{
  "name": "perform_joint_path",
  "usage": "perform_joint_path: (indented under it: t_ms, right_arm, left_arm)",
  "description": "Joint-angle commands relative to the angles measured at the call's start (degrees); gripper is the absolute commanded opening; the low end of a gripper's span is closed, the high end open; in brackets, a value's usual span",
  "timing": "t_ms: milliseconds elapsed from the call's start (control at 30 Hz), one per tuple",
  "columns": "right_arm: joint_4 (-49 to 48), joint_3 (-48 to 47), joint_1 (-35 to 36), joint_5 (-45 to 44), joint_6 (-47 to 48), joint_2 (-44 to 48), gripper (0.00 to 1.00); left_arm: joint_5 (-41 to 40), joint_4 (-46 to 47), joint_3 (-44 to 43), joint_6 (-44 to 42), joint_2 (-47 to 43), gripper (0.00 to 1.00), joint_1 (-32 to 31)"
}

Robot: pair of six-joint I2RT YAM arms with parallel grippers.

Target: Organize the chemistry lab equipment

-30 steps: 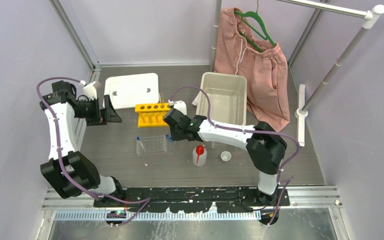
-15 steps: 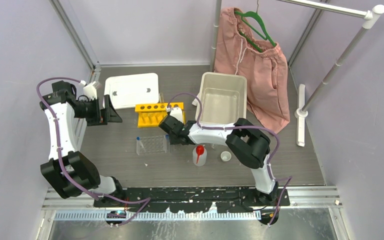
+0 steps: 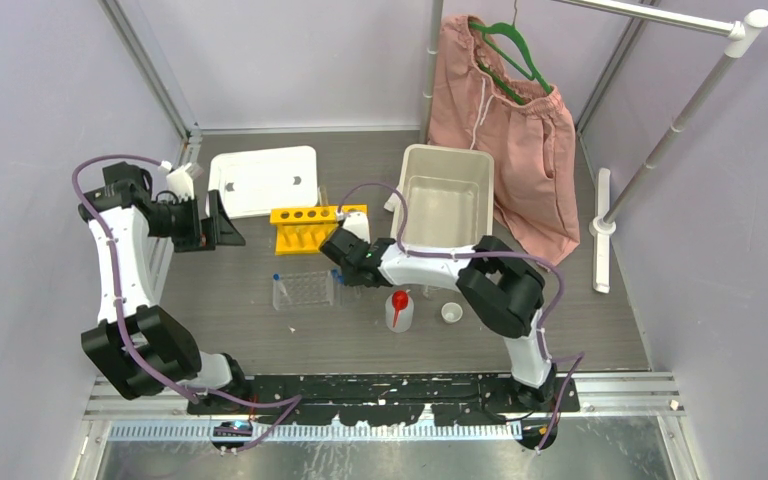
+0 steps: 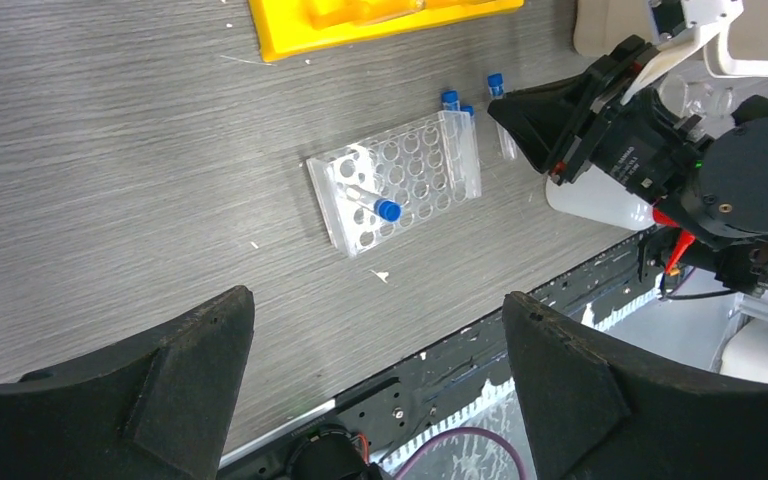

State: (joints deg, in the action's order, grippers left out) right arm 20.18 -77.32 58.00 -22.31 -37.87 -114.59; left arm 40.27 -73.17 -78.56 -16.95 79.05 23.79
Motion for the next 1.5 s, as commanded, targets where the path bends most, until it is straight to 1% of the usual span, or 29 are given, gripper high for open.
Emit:
perform_joint_path:
  t_ms: [0,133,233,367,500,633,767,933,1267,1300,1333,1400,1467]
  right_arm:
    - [0.27,-1.03,0.53,-0.59,-0.21,11.29,0.02]
    - [-0.97,-4.20,2.67,2.36,0.06,16.29,0.01]
    - [-4.34,-8.10,3.76,3.85,-0.05,16.85,0.01]
    - [-10.70,-15.83,4.34,7.14,-2.84,13.48,0.01]
    - [-13.85,-24.14,5.23,10.57,-6.57,8.09,0.01]
    - [-16.35,-28.76,6.55,12.59,-8.59,4.50,0.01]
    - [-17.82,-29.82,7.62,12.31,-9.13,3.38,0.01]
    - [-19.83,-28.94,8.19,11.58,-9.77,3.10,0.01]
    - [-21.88,-28.65,8.58,10.51,-10.56,2.68,0.01]
    - [-21.98,-28.34,8.56,10.26,-10.58,2.85,0.04]
    - [-22.06,-28.13,8.54,10.14,-10.72,2.98,0.09]
    - [-20.91,-28.49,7.99,10.52,-10.51,3.19,0.24]
    - [-16.50,-31.39,6.33,14.08,-10.66,2.19,0.33]
  left_arm:
    - [4.99,-3.21,-1.95,-3.28,-2.64,0.94,0.29]
    - [10.82,-6.79,-1.74,-7.96,-2.99,0.90,0.28]
    - [15.52,-9.54,-1.60,-10.86,-3.45,0.86,0.25]
    - [19.45,-10.57,-1.20,-12.08,-4.55,0.81,0.11]
    - [20.32,-10.68,-1.58,-11.68,-5.56,0.76,-0.85]
    - [20.24,-9.88,-1.41,-10.91,-6.68,0.70,-1.41]
    - [20.52,-9.37,-1.38,-10.19,-6.73,0.63,-1.45]
    - [21.24,-8.24,-1.01,-8.77,-6.24,0.53,-1.42]
    - [21.34,-7.43,-0.91,-7.85,-5.83,0.19,-1.61]
    - [21.34,-7.43,-0.94,-7.87,-5.83,0.15,-1.61]
    - [21.32,-7.43,-0.91,-7.97,-5.83,0.11,-1.56]
    - [21.21,-7.59,-0.98,-8.56,-6.00,0.04,-1.62]
    - [21.04,-7.85,-1.15,-9.45,-6.22,0.00,-1.58]
